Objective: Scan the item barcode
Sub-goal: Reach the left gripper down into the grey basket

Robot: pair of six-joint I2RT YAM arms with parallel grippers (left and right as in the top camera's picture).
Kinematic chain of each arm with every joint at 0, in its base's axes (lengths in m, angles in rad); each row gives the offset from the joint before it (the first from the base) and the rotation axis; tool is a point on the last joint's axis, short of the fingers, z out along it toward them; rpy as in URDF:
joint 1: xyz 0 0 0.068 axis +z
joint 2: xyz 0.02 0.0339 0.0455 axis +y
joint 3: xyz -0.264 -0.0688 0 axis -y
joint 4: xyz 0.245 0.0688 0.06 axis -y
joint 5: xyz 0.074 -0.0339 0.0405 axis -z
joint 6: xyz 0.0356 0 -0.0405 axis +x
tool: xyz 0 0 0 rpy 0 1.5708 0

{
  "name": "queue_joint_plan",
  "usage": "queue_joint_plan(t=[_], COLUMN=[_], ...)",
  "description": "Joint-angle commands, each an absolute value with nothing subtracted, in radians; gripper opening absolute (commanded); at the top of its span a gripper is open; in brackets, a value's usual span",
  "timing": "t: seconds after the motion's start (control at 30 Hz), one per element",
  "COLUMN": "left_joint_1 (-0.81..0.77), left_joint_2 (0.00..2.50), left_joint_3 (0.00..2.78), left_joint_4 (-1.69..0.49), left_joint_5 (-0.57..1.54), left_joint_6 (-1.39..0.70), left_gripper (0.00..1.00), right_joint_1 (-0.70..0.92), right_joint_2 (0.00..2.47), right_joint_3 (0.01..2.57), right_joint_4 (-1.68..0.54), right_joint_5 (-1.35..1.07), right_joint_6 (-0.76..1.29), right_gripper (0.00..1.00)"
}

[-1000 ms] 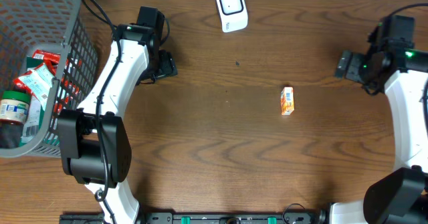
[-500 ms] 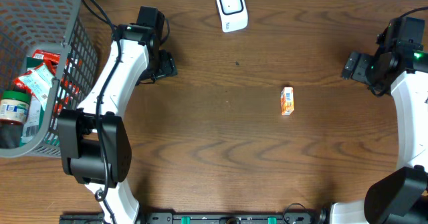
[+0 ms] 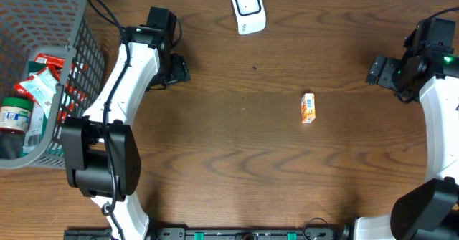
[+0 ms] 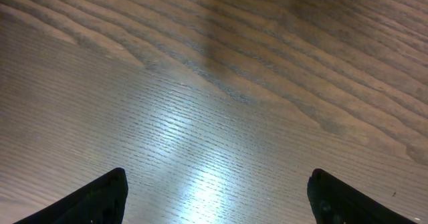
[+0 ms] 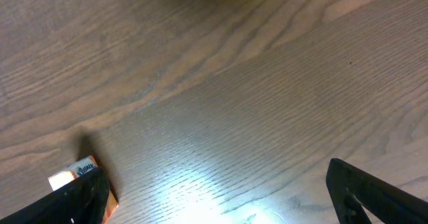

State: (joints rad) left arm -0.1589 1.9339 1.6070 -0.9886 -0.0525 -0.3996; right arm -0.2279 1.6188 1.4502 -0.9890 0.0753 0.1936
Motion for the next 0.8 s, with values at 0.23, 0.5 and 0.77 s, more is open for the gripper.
queue_joint_plan(t=[0.23,0.5,0.77], left_joint_1=[-0.157,-0.158,-0.158], left_joint_2=[1.945,1.945,1.913], left_joint_3=[1.619,1.619,1.628], left_joint_4=[-0.994,-0.896,-0.969], left_joint_5=[-0.064,-0.049,0.036], left_joint_6=[-0.406,-0.406,-0.405], left_gripper=[0.86,0.86,0.07], right_joint_1=[-0.228,-0.228,-0.228], right_joint_2=[1.616,1.616,1.616], right_joint_3=[1.459,1.459,1.459], right_joint_4=[-0.991,-0.991,-0.991], right_joint_5=[0.081,0.081,0.081], right_joint_6=[0.193,0.193,0.193], right_gripper=[0.99,0.99,0.99])
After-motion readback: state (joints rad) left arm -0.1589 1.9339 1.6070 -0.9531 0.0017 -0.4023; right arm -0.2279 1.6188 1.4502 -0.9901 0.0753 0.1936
